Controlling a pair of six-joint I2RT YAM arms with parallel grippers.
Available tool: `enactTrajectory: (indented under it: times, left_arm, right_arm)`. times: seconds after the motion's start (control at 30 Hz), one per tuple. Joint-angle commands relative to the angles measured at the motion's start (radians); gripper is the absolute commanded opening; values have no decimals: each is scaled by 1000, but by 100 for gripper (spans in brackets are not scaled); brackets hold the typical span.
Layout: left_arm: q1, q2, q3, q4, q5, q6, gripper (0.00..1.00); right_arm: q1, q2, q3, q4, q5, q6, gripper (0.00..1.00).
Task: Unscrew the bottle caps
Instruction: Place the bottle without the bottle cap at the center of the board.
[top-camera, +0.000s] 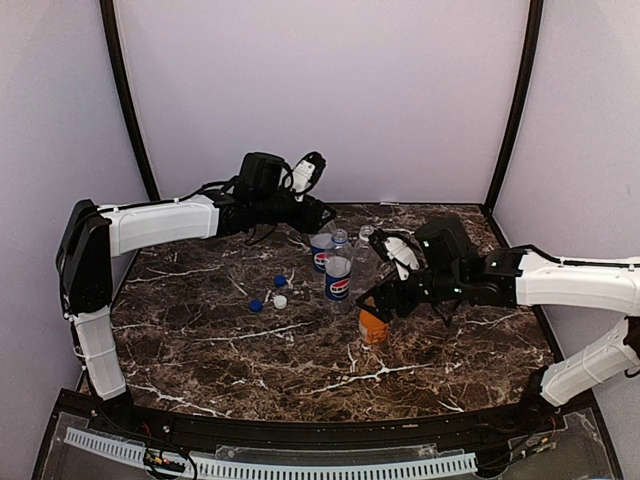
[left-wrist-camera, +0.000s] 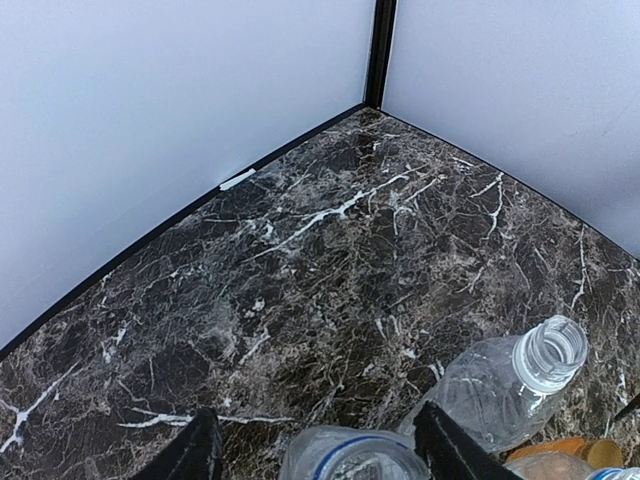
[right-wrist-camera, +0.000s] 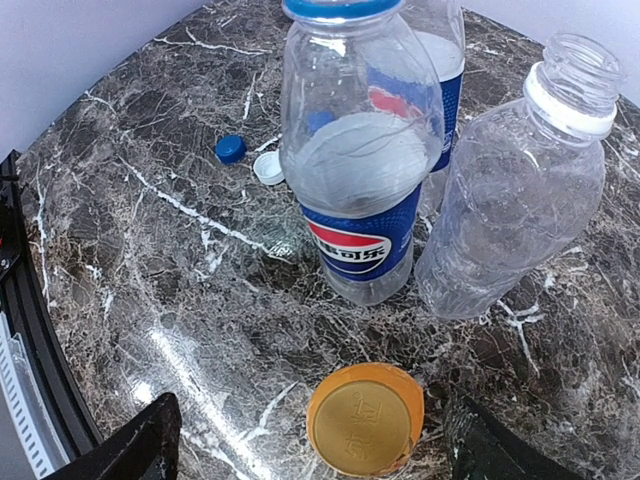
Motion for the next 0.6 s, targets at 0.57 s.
enactTrajectory:
  times: [0.57]
  left_arm:
    - [0,-45,-18,18,127,-10,68]
  right_arm:
    - [-7,16,-17,29,18,-8,87]
